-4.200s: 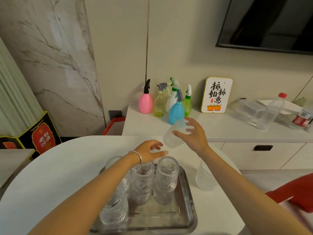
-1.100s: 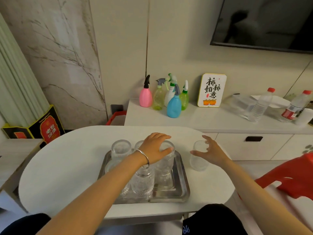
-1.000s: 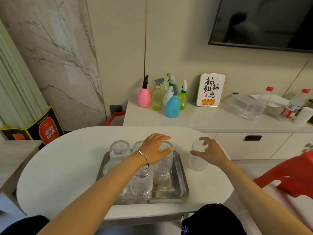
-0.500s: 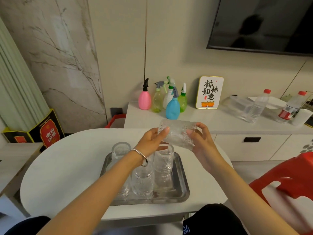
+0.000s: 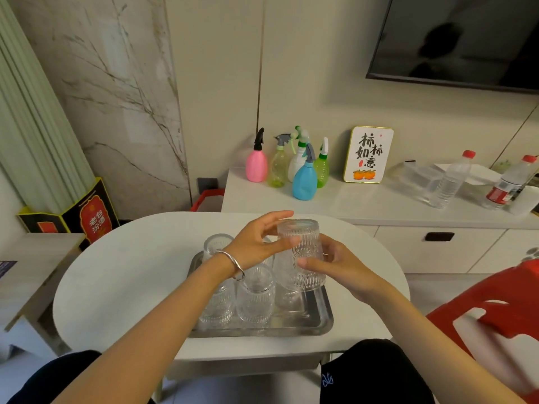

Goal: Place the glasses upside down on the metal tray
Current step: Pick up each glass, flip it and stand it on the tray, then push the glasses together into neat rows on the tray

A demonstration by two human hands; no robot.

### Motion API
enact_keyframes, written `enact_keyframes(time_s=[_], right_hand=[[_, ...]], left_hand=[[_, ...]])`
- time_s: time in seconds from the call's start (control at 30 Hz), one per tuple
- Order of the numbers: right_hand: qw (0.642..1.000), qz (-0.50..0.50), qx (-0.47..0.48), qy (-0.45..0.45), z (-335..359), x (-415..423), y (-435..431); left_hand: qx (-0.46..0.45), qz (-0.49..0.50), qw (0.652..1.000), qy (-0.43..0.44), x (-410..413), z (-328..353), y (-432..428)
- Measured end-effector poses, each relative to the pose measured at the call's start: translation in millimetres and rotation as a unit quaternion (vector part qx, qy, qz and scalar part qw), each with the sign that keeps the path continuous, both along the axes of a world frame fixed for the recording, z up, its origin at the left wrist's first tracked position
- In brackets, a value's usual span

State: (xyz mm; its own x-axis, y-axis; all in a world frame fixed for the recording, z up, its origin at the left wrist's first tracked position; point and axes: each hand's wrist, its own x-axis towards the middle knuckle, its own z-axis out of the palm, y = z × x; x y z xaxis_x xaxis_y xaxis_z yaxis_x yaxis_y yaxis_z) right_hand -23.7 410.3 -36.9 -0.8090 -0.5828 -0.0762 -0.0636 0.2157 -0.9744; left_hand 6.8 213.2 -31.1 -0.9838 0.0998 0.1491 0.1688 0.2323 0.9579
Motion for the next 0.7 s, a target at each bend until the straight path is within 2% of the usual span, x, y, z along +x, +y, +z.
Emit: enact_keyframes(time_s=[0.1, 0.17, 0.23, 0.33, 0.5, 0.7], right_hand=[[0.998, -0.059, -0.01, 0.007, -28.3, 5.8, 8.3], [0.994, -0.104, -0.012, 0.018, -50.8, 11.2, 13.5], [0.991, -0.129, -0.009, 0.024, -69.7, 15.0, 16.1], [0.988, -0.152, -0.017, 0.012, -88.4, 14.0, 13.3], [0.99, -0.137, 0.001, 0.026, -100.9, 12.9, 5.5], [0.991, -0.118, 0.041, 0.049, -108.4, 20.4, -2.9]], left_hand=[[-0.022, 0.041, 0.999, -0.002, 2.5, -8.6, -8.7], [-0.138, 0.059, 0.989, -0.003, 6.3, -22.5, -18.8], [-0.287, 0.051, 0.957, -0.001, 12.2, -40.1, -26.5], [-0.402, 0.031, 0.915, 0.007, 17.8, -61.3, -30.1], [-0.463, 0.027, 0.886, 0.005, 19.2, -73.8, -29.0], [-0.476, 0.023, 0.879, 0.006, 17.9, -75.6, -30.6]])
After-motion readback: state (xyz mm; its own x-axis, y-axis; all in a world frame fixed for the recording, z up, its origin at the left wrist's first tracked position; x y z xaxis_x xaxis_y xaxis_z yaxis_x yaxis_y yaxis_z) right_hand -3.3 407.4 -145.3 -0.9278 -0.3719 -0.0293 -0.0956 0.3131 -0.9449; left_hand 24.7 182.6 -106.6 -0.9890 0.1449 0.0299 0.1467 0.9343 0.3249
